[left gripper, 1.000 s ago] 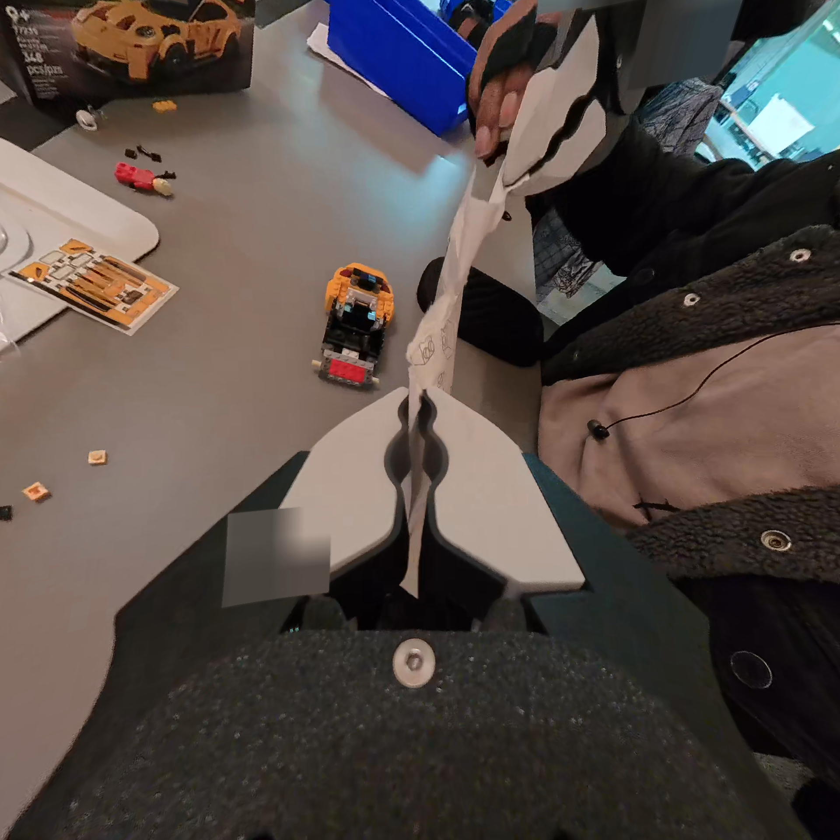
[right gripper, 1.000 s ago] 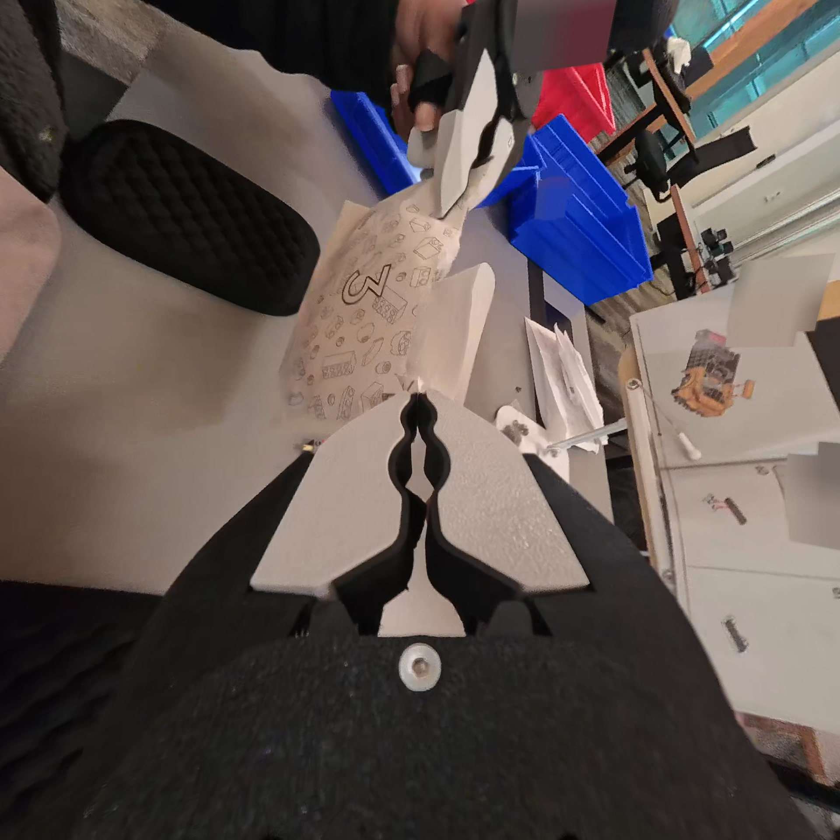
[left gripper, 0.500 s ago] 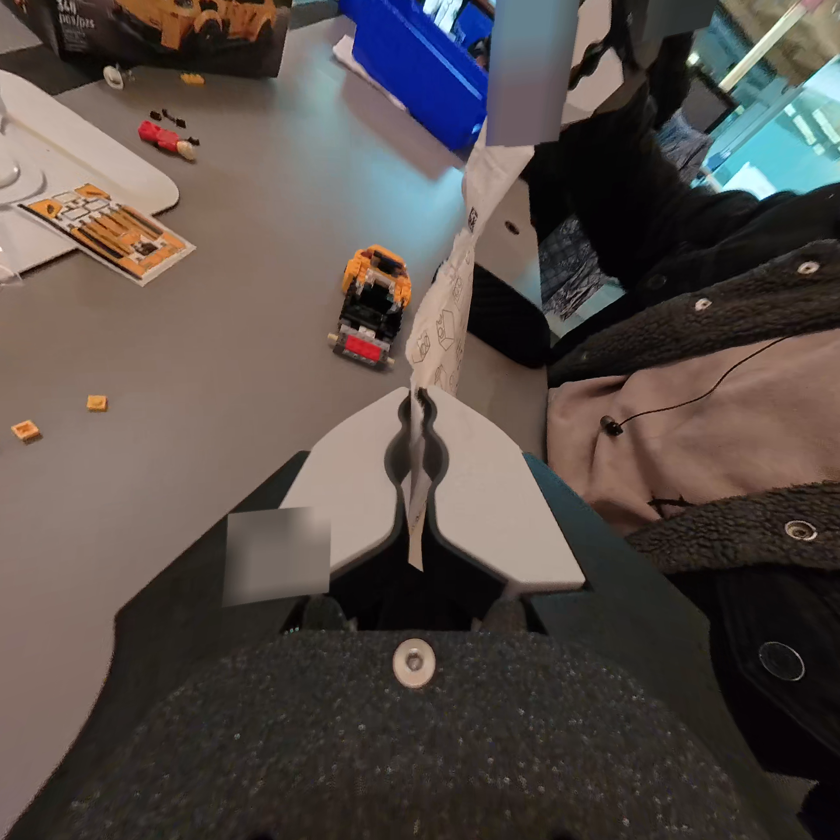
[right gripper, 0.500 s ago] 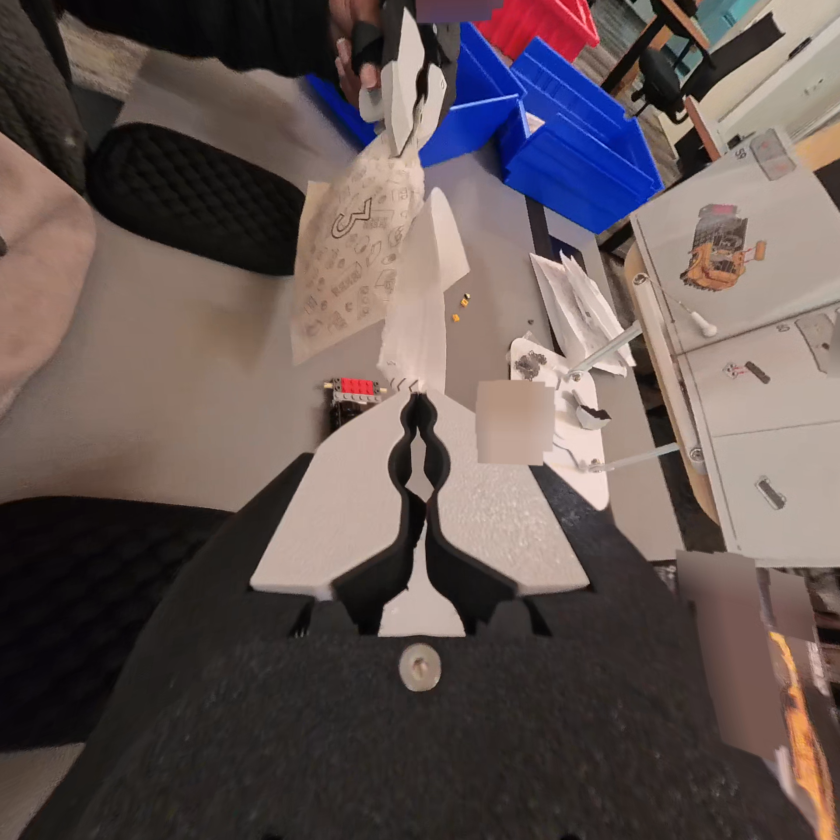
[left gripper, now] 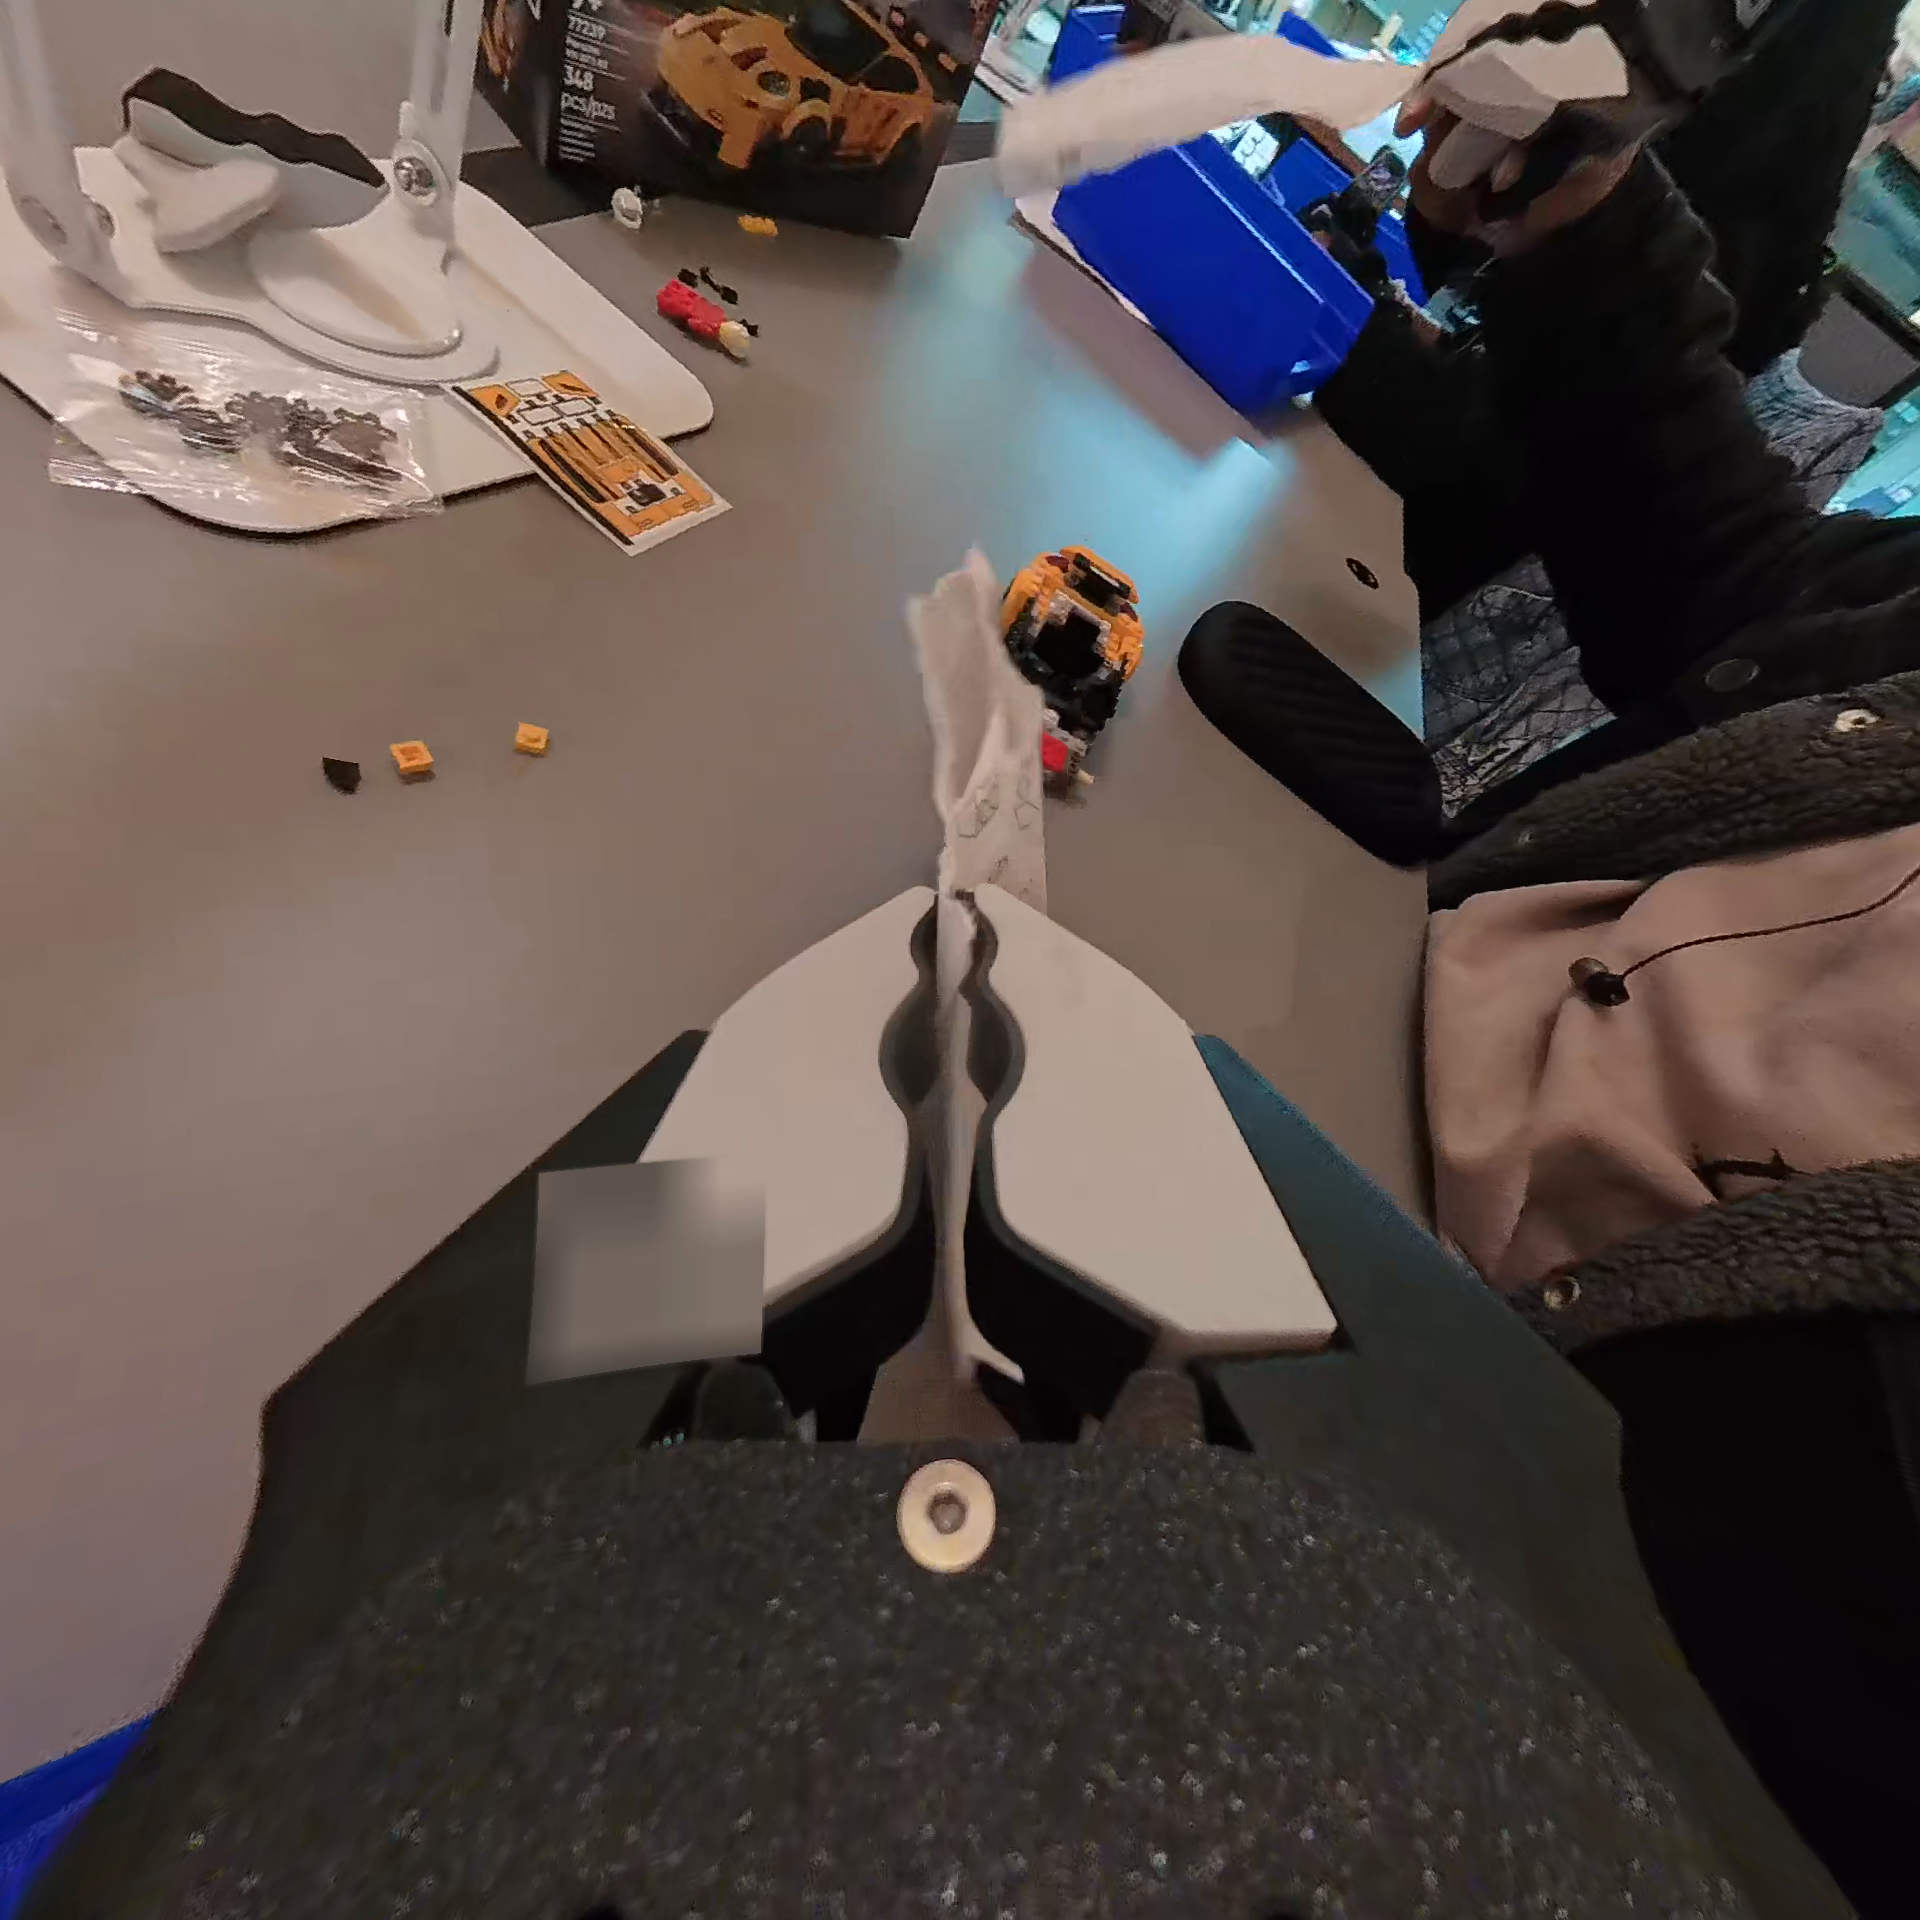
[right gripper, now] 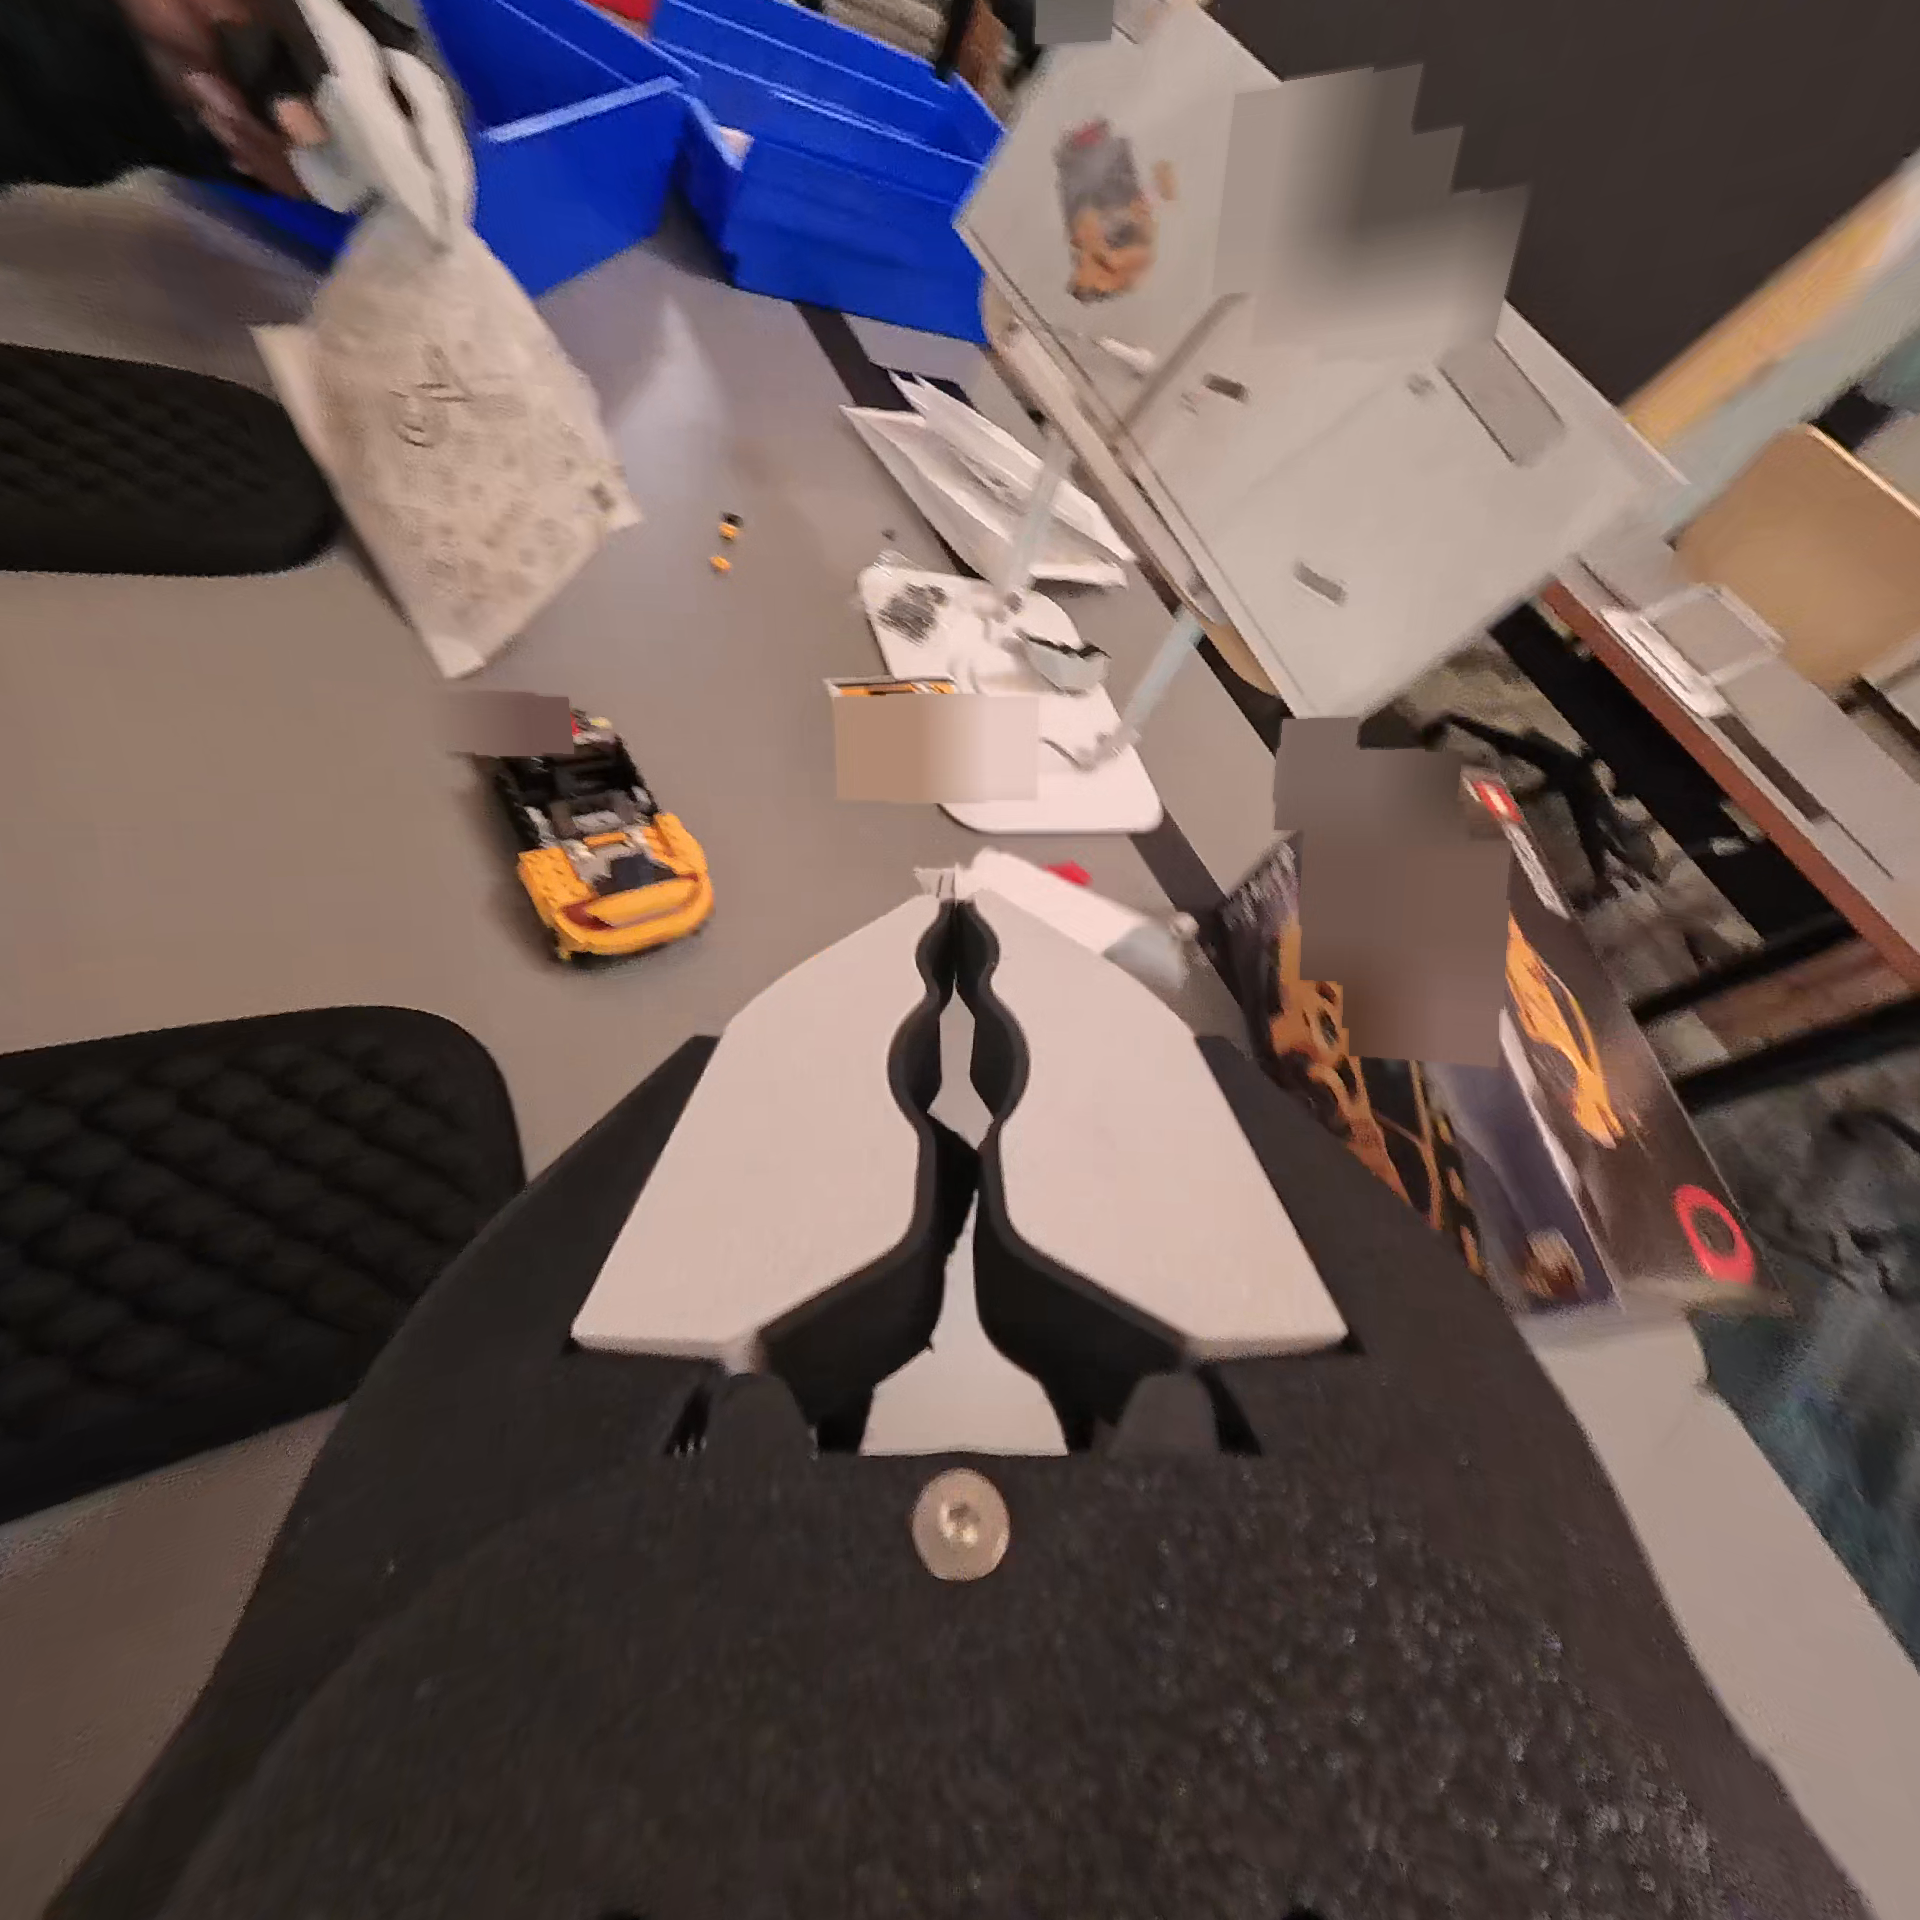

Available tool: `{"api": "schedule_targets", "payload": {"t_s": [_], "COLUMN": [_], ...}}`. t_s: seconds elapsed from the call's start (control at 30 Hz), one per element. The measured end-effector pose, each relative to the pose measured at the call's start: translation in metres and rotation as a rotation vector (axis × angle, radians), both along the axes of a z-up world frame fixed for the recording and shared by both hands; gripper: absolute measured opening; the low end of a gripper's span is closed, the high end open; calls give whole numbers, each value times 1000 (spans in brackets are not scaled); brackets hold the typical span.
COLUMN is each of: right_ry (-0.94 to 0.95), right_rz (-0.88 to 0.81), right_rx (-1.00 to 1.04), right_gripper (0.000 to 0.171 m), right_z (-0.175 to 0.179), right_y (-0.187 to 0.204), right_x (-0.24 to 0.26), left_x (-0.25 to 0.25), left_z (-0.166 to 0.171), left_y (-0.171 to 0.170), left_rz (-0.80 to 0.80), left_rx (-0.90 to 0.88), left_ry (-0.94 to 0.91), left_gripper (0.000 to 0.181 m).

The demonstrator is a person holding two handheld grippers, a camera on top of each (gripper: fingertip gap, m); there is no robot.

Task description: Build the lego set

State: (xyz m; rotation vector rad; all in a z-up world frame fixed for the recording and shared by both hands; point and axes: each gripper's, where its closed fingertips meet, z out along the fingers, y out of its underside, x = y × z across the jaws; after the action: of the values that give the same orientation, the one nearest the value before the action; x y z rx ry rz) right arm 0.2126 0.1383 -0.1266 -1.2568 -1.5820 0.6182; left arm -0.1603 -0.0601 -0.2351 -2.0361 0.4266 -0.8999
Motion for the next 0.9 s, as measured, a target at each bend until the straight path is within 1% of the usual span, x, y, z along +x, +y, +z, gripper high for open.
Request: {"api": "schedule_targets", "payload": {"t_s": [0.1,0.17,0.37,0.43,0.53,0.6,0.63,0.67,0.7,0.77,0.83,0.9], "right_ry": [-10,-50,-121,-163,-289,-323,-326,-323,-322,-324,-300,-268], "right_rz": [-147,-271,-608,-610,-618,-614,-612,-606,-603,-601,-587,-543], "right_rx": [-5,19,78,38,-14,-74,-94,-111,-130,-167,-167,-144], "right_gripper": [0,0,0,0,0,0,1,5,13,36,52,64], "right_z": [-5,-15,-68,-102,-159,-186,-193,-198,-201,-201,-188,-167], "right_y": [35,62,135,140,144,144,144,145,145,146,144,133], "right_x": [27,49,108,109,111,109,107,104,101,96,87,70], "left_x": [5,8,23,27,30,31,32,32,32,35,40,46], "left_z": [-1,1,14,14,14,13,12,11,11,9,8,7], "left_y": [4,6,6,3,-4,-9,-11,-12,-13,-15,-18,-21], "left_rz": [7,10,-7,-19,-32,-39,-40,-40,-40,-48,-73,-104], "left_rx": [24,49,170,190,217,235,243,246,250,259,287,319], "left_ry": [9,18,70,82,98,106,108,110,111,110,112,129], "left_gripper": [0,0,0,0,0,0,0,0,0,0,0,0]}}
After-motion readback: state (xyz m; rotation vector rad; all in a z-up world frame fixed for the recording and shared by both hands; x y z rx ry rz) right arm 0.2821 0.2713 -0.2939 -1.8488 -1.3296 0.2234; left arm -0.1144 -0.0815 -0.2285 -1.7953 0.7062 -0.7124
